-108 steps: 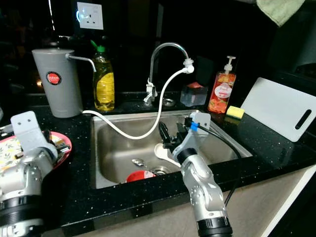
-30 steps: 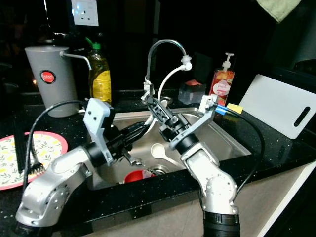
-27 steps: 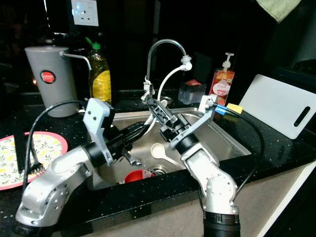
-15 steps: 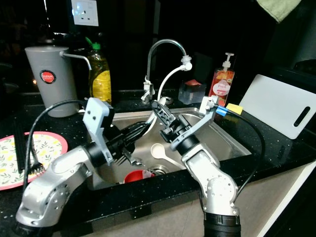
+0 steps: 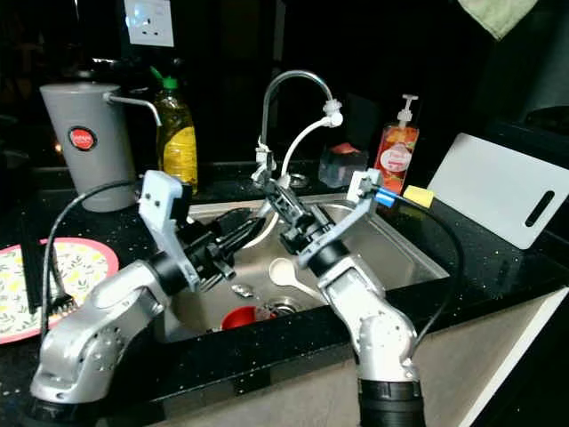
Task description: Kitchen organization
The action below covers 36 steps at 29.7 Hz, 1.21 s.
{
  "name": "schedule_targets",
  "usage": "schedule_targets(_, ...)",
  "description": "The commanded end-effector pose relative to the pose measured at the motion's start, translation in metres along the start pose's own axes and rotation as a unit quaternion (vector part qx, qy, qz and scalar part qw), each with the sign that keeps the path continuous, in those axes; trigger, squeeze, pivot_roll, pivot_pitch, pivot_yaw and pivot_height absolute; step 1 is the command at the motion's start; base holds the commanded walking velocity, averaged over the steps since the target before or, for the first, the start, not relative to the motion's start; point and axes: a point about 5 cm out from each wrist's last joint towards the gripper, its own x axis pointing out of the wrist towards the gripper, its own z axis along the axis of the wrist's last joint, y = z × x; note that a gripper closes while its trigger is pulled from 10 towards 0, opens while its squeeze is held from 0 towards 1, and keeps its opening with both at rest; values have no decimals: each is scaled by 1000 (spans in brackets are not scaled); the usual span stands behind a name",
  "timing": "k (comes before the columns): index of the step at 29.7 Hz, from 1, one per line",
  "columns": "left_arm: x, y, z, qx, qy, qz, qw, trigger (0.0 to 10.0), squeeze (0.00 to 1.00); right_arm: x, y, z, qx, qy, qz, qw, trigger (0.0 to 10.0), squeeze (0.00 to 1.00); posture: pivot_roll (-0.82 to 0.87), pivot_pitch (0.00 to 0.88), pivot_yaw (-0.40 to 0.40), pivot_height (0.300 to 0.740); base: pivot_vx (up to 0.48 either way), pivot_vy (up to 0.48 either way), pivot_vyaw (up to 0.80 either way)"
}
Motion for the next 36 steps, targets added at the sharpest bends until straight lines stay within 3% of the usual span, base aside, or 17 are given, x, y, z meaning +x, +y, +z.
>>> schedule_targets(1, -2, 2, 24, -3, -66, 1, 998, 10000, 0, -8, -44, -4, -5, -11, -126, 992, 10000, 0, -44, 0, -105, 740, 0, 0, 0)
schedule_targets(2, -2, 2, 24, -3, -66, 1, 998, 10000, 0, -8, -44, -4, -5, -11, -126, 992, 10000, 0, -44, 0, -105, 740, 0, 0, 0)
schedule_targets(3, -4, 5, 27, -9, -73, 7, 997, 10000, 0, -6, -57, -4, 0, -26, -162, 986, 10000, 0, -39, 0, -107, 740, 0, 0, 0)
schedule_targets(6, -4, 5, 27, -10, -73, 9, 997, 10000, 0, -6, -59, -4, 1, -29, -166, 986, 10000, 0, -39, 0, -107, 740, 0, 0, 0)
schedule_targets(10, -8, 10, 29, -17, -80, 24, 996, 10000, 0, -15, -91, -10, -48, -19, -273, 961, 10000, 0, -34, 0, -112, 740, 0, 0, 0)
schedule_targets(18, -9, 13, 24, -17, -64, 42, 997, 10000, 0, -20, -105, -26, -42, 4, -300, 953, 10000, 0, -31, 0, -114, 740, 0, 0, 0)
schedule_targets(19, -9, 13, 23, -17, -63, 43, 997, 10000, 0, -21, -106, -28, -44, 5, -302, 952, 10000, 1000, -32, 0, -114, 740, 0, 0, 0)
schedule_targets(21, -9, 13, 22, -18, -60, 44, 997, 10000, 0, -20, -105, -28, -53, 0, -296, 954, 10000, 1000, -30, 0, -114, 740, 0, 0, 0)
schedule_targets(23, -9, 13, 20, -19, -57, 47, 997, 10000, 0, -14, -90, -18, -78, -21, -241, 967, 10000, 1000, -30, 0, -113, 740, 0, 0, 0)
schedule_targets(24, -9, 13, 19, -18, -54, 48, 997, 10000, 0, -11, -83, -14, -82, -29, -218, 972, 10000, 467, -33, 0, -112, 740, 0, 0, 0)
schedule_targets(25, -9, 14, 19, -17, -52, 50, 997, 10000, 0, -9, -77, -10, -85, -35, -202, 975, 10000, 0, -33, 0, -112, 740, 0, 0, 0)
schedule_targets(31, -9, 23, 15, -13, -42, 84, 996, 10000, 0, -4, -50, 3, -148, -47, -135, 979, 10000, 0, -38, 0, -108, 740, 0, 0, 0)
schedule_targets(35, -13, 47, 5, 22, 4, 178, 984, 10000, 0, -7, -41, 5, -165, -51, -121, 978, 10000, 0, -39, 0, -105, 740, 0, 0, 0)
schedule_targets(36, -16, 56, 0, 41, 24, 215, 976, 10000, 0, -10, -41, 2, -171, -46, -124, 976, 10000, 0, -38, 0, -104, 740, 0, 0, 0)
